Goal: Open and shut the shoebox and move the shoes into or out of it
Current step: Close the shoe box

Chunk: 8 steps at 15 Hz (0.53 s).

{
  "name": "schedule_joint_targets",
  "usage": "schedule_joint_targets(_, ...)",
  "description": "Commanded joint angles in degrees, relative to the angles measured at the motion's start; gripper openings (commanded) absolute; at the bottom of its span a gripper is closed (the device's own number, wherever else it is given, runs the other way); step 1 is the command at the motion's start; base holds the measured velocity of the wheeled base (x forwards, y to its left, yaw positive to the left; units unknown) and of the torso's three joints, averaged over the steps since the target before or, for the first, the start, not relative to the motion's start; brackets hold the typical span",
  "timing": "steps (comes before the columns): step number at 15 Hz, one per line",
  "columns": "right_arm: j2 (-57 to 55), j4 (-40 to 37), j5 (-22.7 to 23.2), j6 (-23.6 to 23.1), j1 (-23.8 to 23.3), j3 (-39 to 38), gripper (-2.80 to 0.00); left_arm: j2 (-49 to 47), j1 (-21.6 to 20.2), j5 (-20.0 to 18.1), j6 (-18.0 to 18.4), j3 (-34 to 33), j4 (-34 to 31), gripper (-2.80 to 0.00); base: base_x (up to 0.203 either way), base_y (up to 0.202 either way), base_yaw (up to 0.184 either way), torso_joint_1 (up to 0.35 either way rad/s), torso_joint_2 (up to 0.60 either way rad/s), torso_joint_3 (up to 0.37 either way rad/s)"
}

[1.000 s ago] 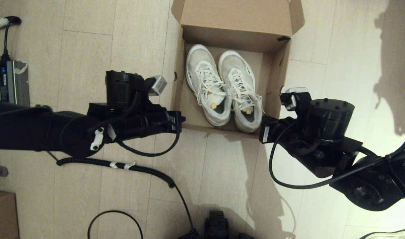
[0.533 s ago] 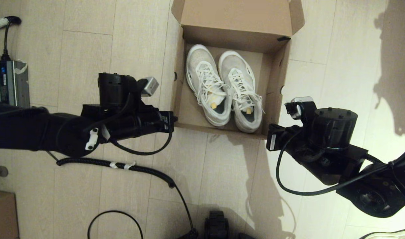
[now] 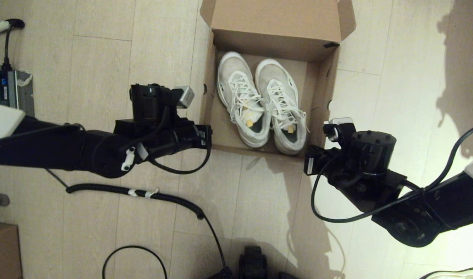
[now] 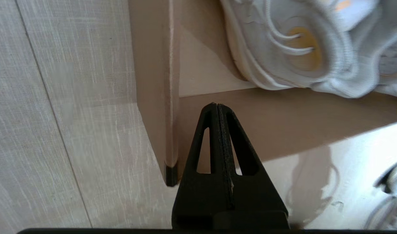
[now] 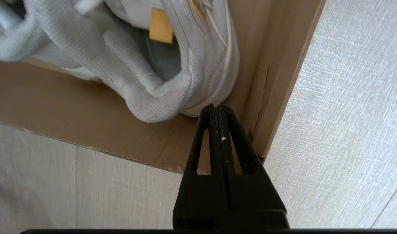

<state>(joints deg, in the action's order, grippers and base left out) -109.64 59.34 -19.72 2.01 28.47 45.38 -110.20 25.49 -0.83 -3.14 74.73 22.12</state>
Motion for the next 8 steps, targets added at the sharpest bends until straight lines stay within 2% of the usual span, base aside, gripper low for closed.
schedule_joint_targets(1,-0.90,0.33,-0.14,0.01,0.01,0.14,-2.80,-1.24,0.67,2.61,0.72,0.46,0.53,-2.80,0.000,0.000,0.000,0.000,0.00,0.000)
schedule_joint_targets(3,-0.93,0.33,-0.23,0.01,0.01,0.07,-2.80,-1.48,1.03,5.51,2.04,0.53,0.63,-2.80,0.000,0.000,0.000,0.000,0.00,0.000)
schedule_joint_targets(4,-1.02,0.33,-0.32,0.01,0.01,-0.03,-2.80,-1.90,1.45,8.11,2.58,0.64,0.51,-2.80,0.000,0.000,0.000,0.000,0.00,0.000)
schedule_joint_targets(8,-2.37,0.42,-0.87,-0.53,-1.44,0.79,-2.80,-3.39,2.77,8.69,2.78,1.94,0.04,-2.80,0.000,0.000,0.000,0.000,0.00,0.000)
